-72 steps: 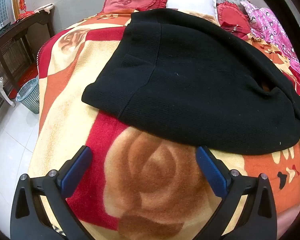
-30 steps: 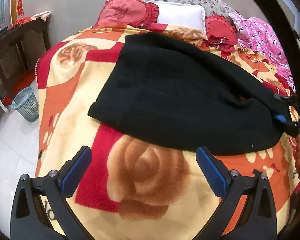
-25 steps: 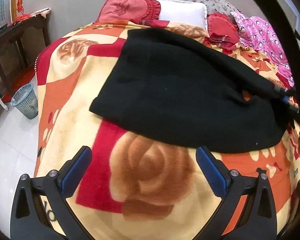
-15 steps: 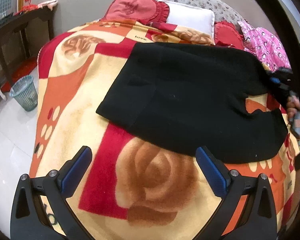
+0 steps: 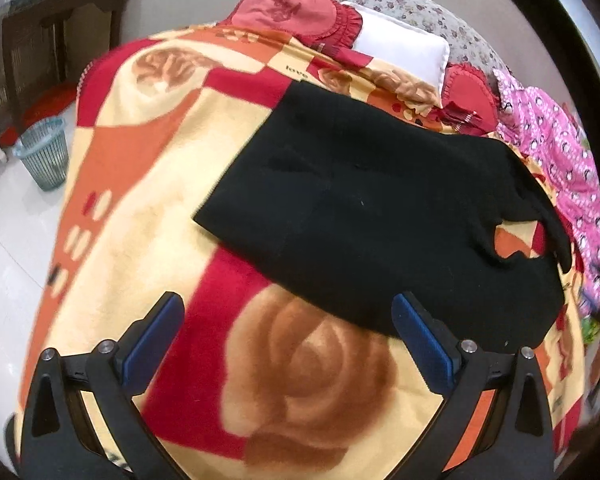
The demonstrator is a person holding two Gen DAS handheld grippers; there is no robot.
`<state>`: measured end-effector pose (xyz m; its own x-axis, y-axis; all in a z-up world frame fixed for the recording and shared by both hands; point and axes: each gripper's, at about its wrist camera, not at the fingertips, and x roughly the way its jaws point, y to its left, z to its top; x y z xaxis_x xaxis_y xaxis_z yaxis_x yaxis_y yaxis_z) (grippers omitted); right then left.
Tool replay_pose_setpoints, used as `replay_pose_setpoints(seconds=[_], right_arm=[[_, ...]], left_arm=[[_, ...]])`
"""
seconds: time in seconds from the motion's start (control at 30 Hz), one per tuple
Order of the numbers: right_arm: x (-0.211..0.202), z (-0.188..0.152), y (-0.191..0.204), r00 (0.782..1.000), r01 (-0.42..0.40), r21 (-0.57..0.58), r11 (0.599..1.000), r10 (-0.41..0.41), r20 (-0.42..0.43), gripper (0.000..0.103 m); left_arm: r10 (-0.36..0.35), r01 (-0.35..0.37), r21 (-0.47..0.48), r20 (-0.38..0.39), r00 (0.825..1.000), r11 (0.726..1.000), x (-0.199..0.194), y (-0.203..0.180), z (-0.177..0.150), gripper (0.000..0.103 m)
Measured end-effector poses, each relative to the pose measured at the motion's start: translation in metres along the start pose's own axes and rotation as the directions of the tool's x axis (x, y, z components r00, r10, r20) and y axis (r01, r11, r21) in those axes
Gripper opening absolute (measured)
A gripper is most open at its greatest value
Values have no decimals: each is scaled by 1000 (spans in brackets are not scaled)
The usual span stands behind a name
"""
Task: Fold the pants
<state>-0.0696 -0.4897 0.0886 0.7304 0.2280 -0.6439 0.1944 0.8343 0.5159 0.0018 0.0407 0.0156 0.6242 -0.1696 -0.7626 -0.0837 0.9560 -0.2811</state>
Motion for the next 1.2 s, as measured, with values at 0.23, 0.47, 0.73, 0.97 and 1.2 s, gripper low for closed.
replay_pose_setpoints(seconds=[0.23, 0.47, 0.73, 0.97, 1.2], right_arm=[[24, -25, -40, 997, 51, 61, 997, -47, -65, 86], [53, -8, -24, 997, 79, -26, 997, -79, 9, 75], [44, -2, -34, 999, -13, 41, 999, 12, 36, 10], [-21, -2, -8, 990, -72, -32, 997, 76, 122, 9], [-101, -23, -5, 975, -91, -66, 994, 102, 199, 9]], left_arm=[[-46, 46, -67, -6, 999, 997, 10, -1, 4, 103], [-67, 67, -86, -1, 998, 994, 23, -11, 22, 103], [-130, 124, -145, -37, 991, 982, 31, -3, 30, 15], [-193, 193, -98, 12, 981, 976, -18, -4, 29, 11], [-211, 214, -54, 64, 975, 975, -86, 14, 16, 6]])
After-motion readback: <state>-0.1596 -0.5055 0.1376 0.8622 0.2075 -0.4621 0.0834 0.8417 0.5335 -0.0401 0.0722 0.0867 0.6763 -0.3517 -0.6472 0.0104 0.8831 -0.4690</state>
